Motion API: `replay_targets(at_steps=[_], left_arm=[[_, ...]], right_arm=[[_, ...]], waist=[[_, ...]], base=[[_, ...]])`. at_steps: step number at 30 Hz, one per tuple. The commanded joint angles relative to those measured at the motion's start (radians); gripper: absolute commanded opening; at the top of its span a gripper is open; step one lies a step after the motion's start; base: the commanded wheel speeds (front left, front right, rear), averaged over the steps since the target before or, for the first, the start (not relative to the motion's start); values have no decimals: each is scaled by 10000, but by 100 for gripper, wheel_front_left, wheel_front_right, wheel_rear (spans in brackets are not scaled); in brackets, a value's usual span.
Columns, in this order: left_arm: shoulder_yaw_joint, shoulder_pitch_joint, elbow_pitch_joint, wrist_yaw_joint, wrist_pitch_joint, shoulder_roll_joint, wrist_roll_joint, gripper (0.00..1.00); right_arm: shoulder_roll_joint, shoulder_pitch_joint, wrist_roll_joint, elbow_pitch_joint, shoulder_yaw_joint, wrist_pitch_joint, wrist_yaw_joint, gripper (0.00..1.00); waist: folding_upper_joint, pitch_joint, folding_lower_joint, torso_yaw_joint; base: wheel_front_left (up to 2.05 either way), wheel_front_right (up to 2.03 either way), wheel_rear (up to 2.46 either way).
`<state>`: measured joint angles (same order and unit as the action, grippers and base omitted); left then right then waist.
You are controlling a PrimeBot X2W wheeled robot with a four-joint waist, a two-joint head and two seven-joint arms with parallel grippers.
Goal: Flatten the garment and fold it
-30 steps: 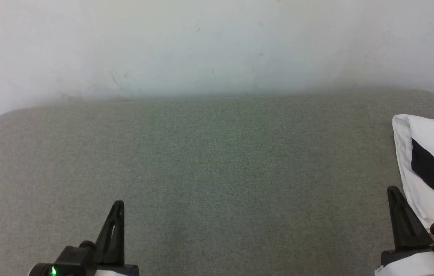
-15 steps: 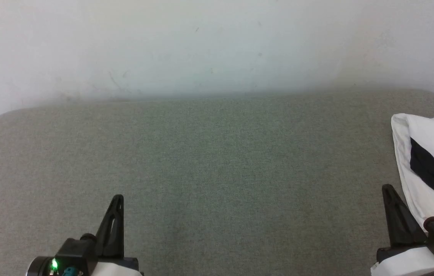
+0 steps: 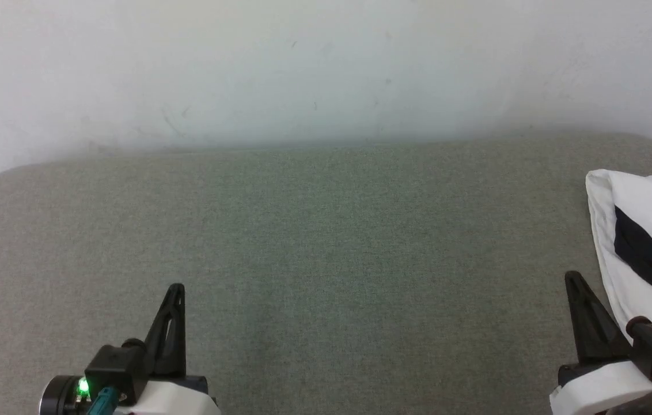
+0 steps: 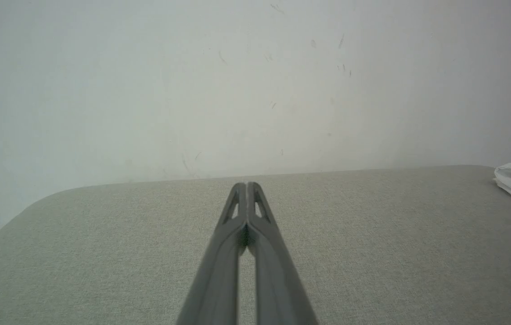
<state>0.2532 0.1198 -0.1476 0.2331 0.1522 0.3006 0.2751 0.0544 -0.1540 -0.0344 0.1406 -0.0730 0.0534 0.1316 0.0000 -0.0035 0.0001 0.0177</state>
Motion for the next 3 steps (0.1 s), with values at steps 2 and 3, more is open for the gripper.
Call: replay_targets(at_steps=[2, 3], left_arm=[[-169, -185, 93, -163, -69, -160, -246, 0], [-202, -199, 112, -193, -89, -193, -281, 0]], right_arm=[[-18, 220, 87, -80, 46, -21, -4, 0], [-18, 238, 91, -99, 56, -28, -4, 0]], waist=[[0, 1, 0, -6], [0, 2, 0, -8]], base=[[0, 0, 0], [0, 0, 0]])
